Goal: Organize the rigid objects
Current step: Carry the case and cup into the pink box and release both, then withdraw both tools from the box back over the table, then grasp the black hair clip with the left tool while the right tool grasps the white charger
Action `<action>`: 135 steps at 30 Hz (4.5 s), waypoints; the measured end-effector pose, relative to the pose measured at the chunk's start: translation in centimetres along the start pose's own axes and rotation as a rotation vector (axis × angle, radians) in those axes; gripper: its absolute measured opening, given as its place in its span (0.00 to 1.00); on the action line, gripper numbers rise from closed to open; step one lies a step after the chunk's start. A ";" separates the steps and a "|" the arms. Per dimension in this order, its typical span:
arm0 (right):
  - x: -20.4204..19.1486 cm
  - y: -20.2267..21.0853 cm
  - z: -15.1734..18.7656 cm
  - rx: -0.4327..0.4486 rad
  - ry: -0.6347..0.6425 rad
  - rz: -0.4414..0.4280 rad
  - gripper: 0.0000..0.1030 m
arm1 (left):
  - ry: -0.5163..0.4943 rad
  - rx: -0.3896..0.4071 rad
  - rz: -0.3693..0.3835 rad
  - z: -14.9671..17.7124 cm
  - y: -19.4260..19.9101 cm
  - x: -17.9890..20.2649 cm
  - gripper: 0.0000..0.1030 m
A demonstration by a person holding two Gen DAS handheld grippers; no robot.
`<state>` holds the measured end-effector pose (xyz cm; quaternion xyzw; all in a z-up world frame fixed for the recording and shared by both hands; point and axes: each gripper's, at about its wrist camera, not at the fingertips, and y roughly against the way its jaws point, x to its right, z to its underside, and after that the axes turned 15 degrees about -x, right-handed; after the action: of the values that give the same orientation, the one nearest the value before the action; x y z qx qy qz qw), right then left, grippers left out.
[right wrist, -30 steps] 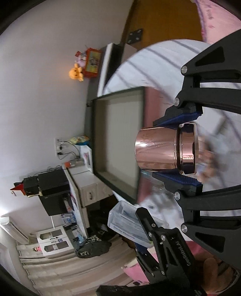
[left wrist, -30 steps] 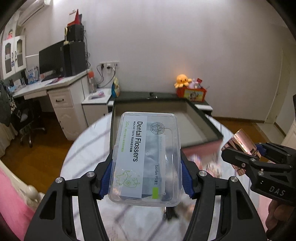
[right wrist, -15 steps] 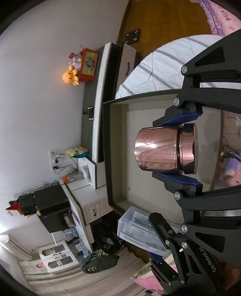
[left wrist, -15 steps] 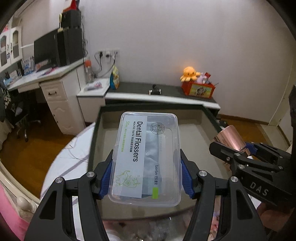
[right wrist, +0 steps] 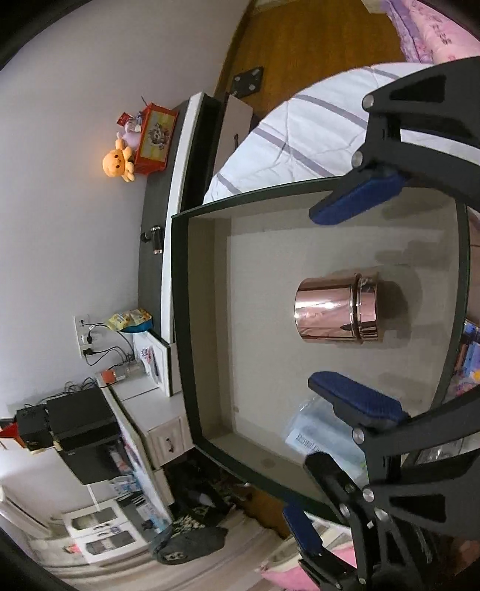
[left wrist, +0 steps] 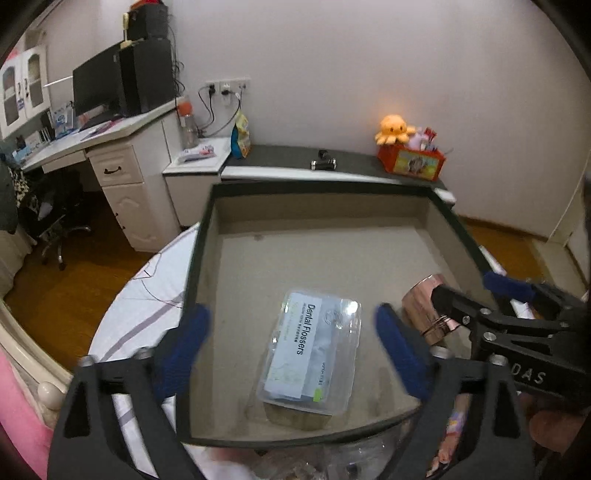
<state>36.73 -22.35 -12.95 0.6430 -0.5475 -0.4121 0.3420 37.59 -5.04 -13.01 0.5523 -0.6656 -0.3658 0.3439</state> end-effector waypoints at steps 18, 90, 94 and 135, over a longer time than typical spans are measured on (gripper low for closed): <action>-3.0 11.4 6.1 0.224 -0.026 0.019 1.00 | 0.023 0.227 -0.030 7.2 12.5 -1.3 1.00; 0.1 9.5 20.2 0.064 -0.075 0.078 1.00 | 0.005 0.008 -0.078 19.5 8.3 -0.7 1.00; 0.5 7.7 20.2 0.013 -0.074 0.080 1.00 | -0.023 -0.033 -0.067 19.2 6.4 0.4 1.00; 0.2 3.4 19.2 -0.041 -0.041 0.070 0.40 | -0.058 -0.107 0.074 17.0 1.2 1.6 0.18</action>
<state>17.96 -22.93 -18.12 0.6076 -0.5682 -0.4241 0.3579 22.10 -4.63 -20.29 0.4972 -0.6746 -0.4040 0.3667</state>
